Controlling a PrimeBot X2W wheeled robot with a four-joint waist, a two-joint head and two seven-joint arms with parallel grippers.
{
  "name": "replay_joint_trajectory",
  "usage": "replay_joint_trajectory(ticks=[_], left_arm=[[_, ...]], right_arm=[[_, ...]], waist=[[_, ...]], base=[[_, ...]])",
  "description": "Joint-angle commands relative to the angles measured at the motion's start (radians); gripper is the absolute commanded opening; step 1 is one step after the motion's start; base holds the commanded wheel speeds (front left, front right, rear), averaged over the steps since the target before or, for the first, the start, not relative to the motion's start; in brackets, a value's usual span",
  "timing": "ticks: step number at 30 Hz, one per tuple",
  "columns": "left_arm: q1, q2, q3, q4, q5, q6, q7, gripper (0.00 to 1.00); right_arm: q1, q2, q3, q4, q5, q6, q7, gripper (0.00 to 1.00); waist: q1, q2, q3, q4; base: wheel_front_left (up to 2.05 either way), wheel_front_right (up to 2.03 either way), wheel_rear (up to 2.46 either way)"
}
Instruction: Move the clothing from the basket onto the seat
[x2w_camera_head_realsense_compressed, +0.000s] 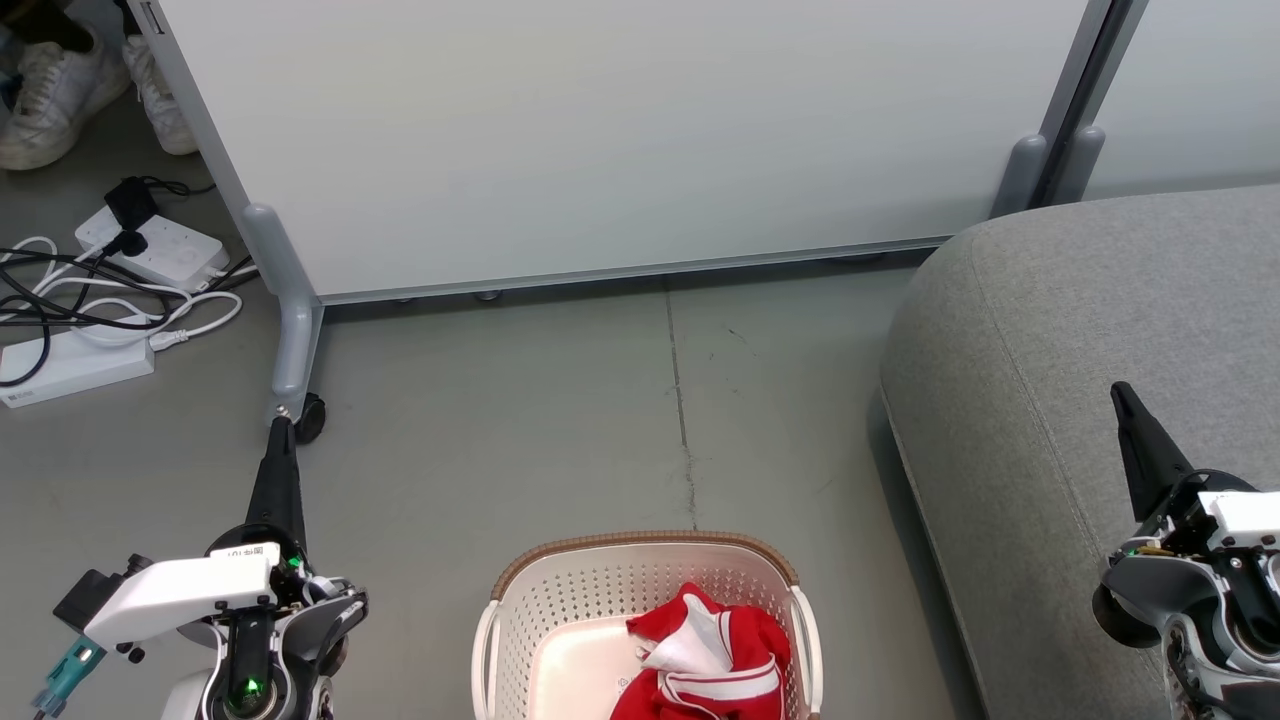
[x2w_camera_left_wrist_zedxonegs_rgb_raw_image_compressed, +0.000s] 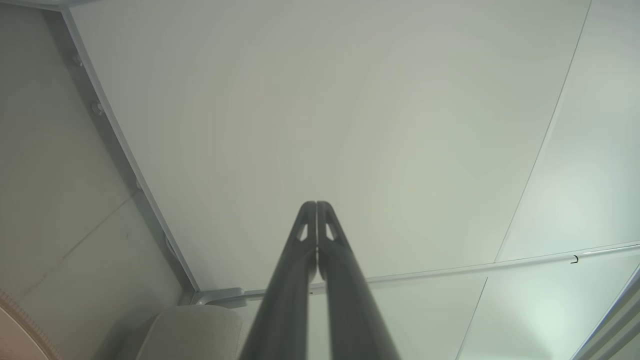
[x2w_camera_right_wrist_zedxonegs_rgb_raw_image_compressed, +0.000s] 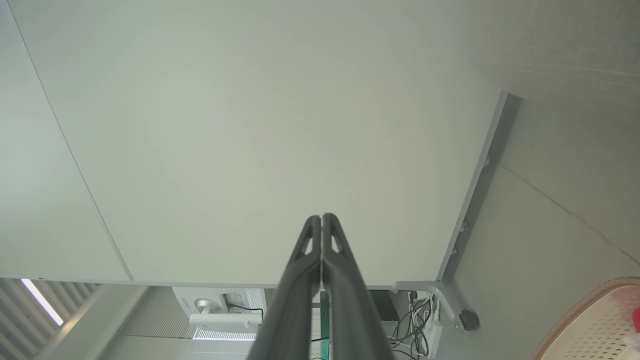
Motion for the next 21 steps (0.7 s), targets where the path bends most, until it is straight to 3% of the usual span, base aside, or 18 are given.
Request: replay_joint_trajectory(ticks=[1,21], left_arm=[[-0.016,0.003,0.002,-0.001,-0.002,-0.003,0.000,0.00],[-0.016,0.003,0.002,-0.001,-0.002,-0.003,0.000,0.00]], right_arm=[[-0.008,-0.002,-0.005,0.000,-0.001,0.003,0.003,0.00],[-0.008,-0.002,-0.004,0.000,-0.001,0.003,0.003,0.00]], waist=[[0.0000,0.0000,0.000,0.000],[0.0000,0.0000,0.000,0.000]], base=[[0.00,0.00,0.00],[0.00,0.00,0.00]])
